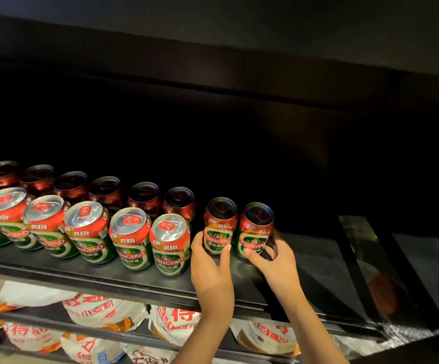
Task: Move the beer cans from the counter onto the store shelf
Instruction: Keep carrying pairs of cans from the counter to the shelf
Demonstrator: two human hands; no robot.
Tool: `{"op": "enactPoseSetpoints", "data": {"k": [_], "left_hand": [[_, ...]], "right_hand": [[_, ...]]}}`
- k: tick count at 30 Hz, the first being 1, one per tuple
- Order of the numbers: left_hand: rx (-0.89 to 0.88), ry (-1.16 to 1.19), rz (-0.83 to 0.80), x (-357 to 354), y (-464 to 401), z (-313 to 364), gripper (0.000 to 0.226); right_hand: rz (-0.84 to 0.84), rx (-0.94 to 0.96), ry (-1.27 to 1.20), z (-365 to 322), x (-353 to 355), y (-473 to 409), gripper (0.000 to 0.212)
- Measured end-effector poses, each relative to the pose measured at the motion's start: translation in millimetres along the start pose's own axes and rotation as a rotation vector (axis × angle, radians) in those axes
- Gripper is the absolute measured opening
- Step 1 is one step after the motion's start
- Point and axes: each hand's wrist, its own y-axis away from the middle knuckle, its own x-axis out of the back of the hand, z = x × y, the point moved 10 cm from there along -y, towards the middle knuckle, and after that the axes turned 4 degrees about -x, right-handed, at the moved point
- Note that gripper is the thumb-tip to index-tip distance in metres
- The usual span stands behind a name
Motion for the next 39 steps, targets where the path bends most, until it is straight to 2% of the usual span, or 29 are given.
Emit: {"op": "enactPoseSetpoints", "data": {"k": [8,16,27,30,35,39], "left_hand": [[-0.004,-0.028,0.068,3.2,1.2,-5.6,0.063],[0.038,-0.058,0.068,2.4,0.6,-9.9,0.065],[0.003,0.035,0.029,6.3,10.7,1.8,0.063],[-0.057,-0.001,0.019,8.2,12.7,9.7,0.063],[-0.076,-0.048,-0.017,7.0,12.5,13.8,0.066],[-0.072,-0.063,-0.043,6.5,12.0,16.2,0.071]], "right_hand": [[-0.005,0.035,-0.002,-7.3,-2.1,1.9,0.068],[-0.004,0.074,0.032,-17.3,-7.6,4.4,0.059],[-0.002,0.058,0.045,-18.2,-8.5,2.2,0.066],[-0.008,0.054,0.054,-18.7,-9.0,2.3,0.068],[-0.027,0.091,0.091,-23.7,-9.5,4.6,0.055],[-0.009,0.061,0.129,-21.1,-9.6,4.3,0.065]]}}
